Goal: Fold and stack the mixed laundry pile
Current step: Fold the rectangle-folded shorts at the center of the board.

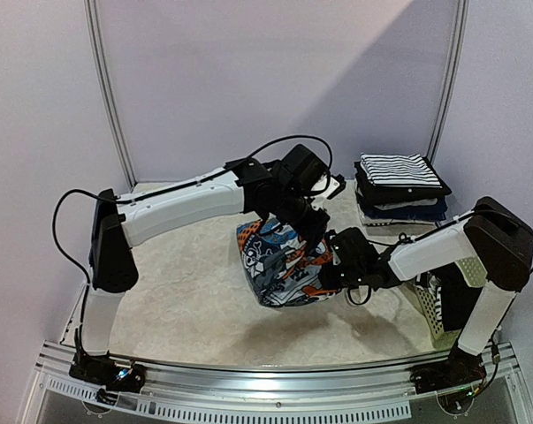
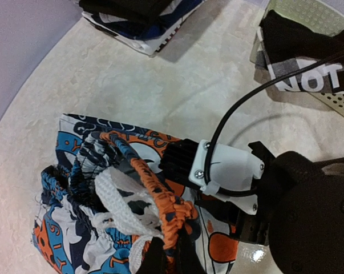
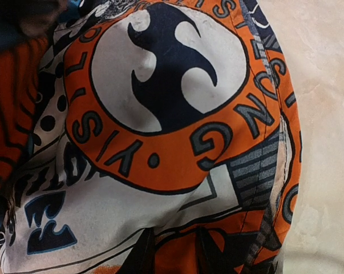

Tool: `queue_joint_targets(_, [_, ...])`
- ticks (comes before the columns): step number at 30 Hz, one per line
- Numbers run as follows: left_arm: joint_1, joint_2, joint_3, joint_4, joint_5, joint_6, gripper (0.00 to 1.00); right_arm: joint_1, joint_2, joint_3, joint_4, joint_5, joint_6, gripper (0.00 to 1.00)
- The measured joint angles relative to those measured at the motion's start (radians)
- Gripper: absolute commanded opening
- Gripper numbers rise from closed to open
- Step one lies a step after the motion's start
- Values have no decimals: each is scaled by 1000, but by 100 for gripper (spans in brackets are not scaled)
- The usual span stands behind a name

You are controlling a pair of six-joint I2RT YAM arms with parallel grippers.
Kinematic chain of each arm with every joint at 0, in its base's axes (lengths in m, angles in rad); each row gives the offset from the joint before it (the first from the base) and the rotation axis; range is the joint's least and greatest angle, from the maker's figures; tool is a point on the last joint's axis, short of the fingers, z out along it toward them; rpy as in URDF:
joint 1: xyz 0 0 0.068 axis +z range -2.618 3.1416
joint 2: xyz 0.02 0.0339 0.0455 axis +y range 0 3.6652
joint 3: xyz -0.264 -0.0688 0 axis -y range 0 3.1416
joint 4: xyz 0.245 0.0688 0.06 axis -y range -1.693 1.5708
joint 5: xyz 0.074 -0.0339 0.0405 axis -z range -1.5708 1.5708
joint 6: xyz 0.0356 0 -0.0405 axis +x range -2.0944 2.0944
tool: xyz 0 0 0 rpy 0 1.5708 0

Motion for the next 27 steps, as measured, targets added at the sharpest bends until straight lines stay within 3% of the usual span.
queue_joint_targets(19, [14, 153, 31, 119, 155, -14, 1, -7, -143, -104, -94, 1, 12, 29])
queue_joint_targets(22, [18, 171, 32, 132, 171, -24, 12, -7, -209, -127, -138, -1, 16, 31])
queue_joint_targets(27, [21, 190, 33, 151, 212, -52, 47, -7, -359, -149, -212, -2, 23, 33])
